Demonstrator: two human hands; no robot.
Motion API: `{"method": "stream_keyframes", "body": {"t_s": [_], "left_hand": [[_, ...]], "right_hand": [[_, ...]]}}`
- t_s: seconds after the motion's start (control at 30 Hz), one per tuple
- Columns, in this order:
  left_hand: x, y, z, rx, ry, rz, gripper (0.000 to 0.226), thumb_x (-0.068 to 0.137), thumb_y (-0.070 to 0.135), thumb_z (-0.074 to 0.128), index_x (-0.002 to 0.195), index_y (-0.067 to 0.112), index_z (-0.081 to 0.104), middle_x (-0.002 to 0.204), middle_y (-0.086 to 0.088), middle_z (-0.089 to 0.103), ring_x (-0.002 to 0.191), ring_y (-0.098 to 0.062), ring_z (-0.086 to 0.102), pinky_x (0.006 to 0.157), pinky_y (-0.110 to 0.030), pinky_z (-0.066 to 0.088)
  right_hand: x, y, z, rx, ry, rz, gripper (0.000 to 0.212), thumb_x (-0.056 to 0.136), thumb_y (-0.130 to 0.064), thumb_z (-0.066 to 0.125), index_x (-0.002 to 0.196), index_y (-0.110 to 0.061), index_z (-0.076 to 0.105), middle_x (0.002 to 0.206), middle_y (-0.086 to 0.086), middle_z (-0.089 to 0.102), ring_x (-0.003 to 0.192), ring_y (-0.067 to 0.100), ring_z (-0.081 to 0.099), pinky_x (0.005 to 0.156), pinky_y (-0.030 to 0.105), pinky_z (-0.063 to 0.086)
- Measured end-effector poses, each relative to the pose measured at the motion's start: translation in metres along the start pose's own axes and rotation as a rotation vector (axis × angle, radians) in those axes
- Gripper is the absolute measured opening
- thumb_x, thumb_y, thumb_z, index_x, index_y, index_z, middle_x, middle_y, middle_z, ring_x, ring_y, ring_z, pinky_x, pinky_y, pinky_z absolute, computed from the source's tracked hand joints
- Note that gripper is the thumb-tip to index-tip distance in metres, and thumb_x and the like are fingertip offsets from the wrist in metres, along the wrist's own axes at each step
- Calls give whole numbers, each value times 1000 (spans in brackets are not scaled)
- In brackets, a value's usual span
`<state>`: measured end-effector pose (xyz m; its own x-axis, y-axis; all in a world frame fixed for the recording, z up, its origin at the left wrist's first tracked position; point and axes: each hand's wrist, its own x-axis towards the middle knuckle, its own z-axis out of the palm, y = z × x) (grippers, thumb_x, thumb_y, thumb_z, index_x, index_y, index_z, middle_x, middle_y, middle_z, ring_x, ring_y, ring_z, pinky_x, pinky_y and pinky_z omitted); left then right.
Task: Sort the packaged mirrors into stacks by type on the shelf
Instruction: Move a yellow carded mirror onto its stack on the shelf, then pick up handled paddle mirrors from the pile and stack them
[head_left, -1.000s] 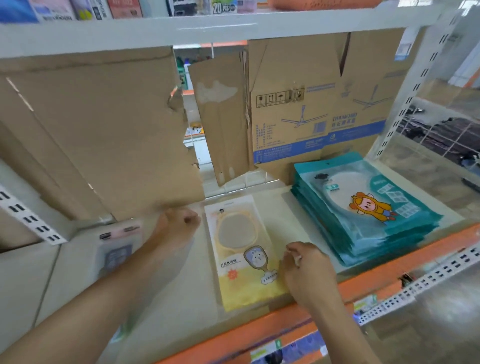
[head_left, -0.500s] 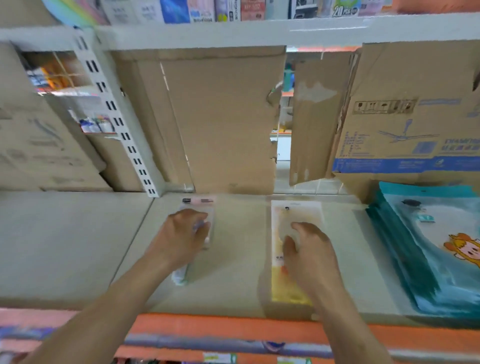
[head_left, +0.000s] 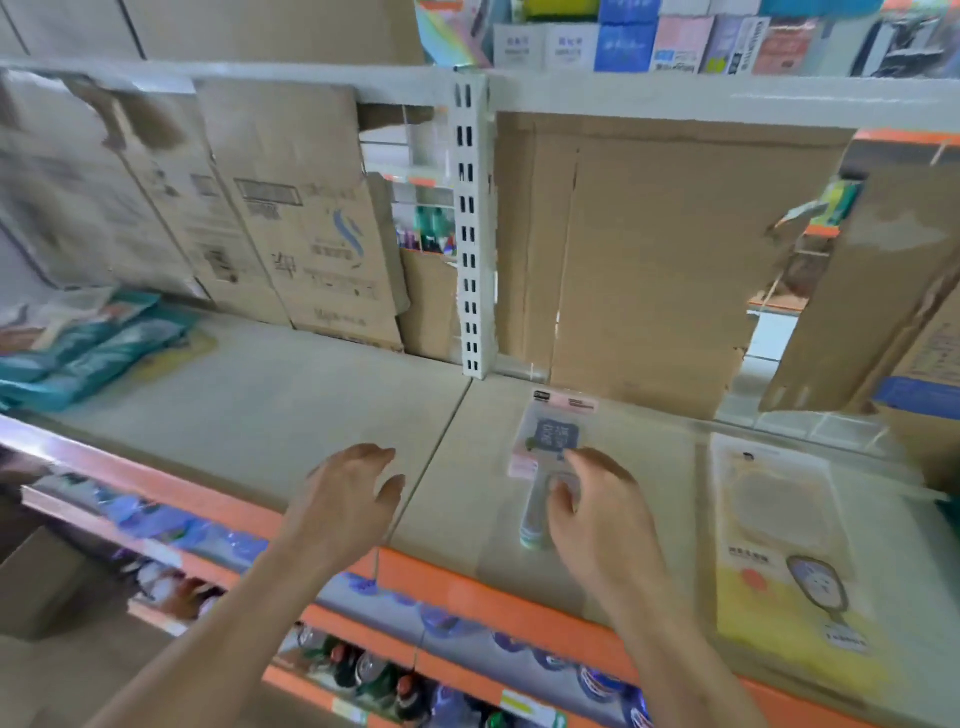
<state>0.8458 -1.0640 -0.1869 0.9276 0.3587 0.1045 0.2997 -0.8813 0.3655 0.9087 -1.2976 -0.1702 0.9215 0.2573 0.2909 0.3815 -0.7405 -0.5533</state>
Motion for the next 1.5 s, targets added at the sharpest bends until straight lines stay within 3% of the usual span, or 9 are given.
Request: {"method": "stream_keyframes", "body": {"t_s": [0.17, 0.33, 0.43, 0.63, 0.87, 0.97, 1.1, 1.3, 1.5], "left_hand": [[-23, -51, -19, 66, 17, -10, 75, 73, 50, 24, 110, 2, 69, 108, -17, 68, 99, -35, 66, 88, -44, 51], [-51, -102, -38, 28, 81, -87, 67, 78, 48, 30, 112, 5, 68, 115, -13, 67, 106, -30, 64, 94, -41, 48], [-65, -131, -52, 6, 87, -131, 77, 74, 54, 24, 119, 6, 65, 123, -12, 64, 114, -28, 60, 101, -38, 42], [-82, -175, -80, 81, 114, -162, 61, 78, 45, 29, 105, 8, 70, 103, -9, 71, 92, -28, 68, 79, -39, 53], [-99, -209, -96, 104, 162, -217, 43, 82, 41, 44, 106, 14, 69, 103, -3, 70, 97, -26, 67, 81, -40, 53], [-102, -224, -101, 107, 159, -262, 43, 86, 41, 48, 118, 17, 65, 117, 0, 67, 109, -24, 62, 90, -39, 48], [-103, -247, -109, 113, 226, -304, 35, 83, 37, 50, 107, 19, 67, 102, 1, 69, 97, -26, 65, 78, -39, 51], [-91, -279, -120, 119, 213, -359, 33, 88, 35, 59, 115, 18, 66, 108, 2, 67, 105, -26, 61, 85, -39, 48], [-43, -312, -139, 155, 190, -339, 49, 85, 45, 42, 120, 18, 63, 113, 0, 66, 102, -26, 63, 84, -39, 50]], "right_hand": [[-11, -45, 32, 4, -28, -31, 27, 72, -4, 66, 99, -2, 68, 98, 15, 69, 94, 32, 64, 86, 37, 50], [-26, -94, 62, -9, -105, -41, 34, 81, -10, 61, 114, -2, 63, 113, 14, 65, 109, 31, 58, 95, 36, 43], [-34, -122, 83, 10, -133, -63, 36, 81, -10, 60, 116, -1, 62, 114, 15, 65, 110, 32, 58, 96, 37, 44], [-41, -173, 120, 0, -191, -107, 37, 82, -12, 61, 117, 1, 61, 113, 18, 64, 108, 36, 58, 98, 40, 44], [-48, -215, 144, -15, -263, -149, 37, 92, -19, 52, 126, -3, 54, 125, 12, 57, 119, 30, 49, 103, 34, 33], [-47, -228, 156, -11, -308, -167, 41, 93, -22, 51, 130, -6, 50, 128, 9, 55, 121, 28, 47, 104, 32, 32], [-39, -246, 173, -5, -328, -170, 38, 92, -20, 52, 126, -3, 53, 126, 11, 57, 119, 30, 48, 103, 33, 33], [-15, -271, 205, 28, -353, -161, 43, 93, -24, 50, 132, -5, 50, 131, 8, 55, 123, 26, 47, 106, 30, 30], [22, -295, 239, 48, -386, -152, 48, 94, -25, 49, 138, -7, 44, 138, 8, 50, 129, 24, 43, 110, 30, 28]]}}
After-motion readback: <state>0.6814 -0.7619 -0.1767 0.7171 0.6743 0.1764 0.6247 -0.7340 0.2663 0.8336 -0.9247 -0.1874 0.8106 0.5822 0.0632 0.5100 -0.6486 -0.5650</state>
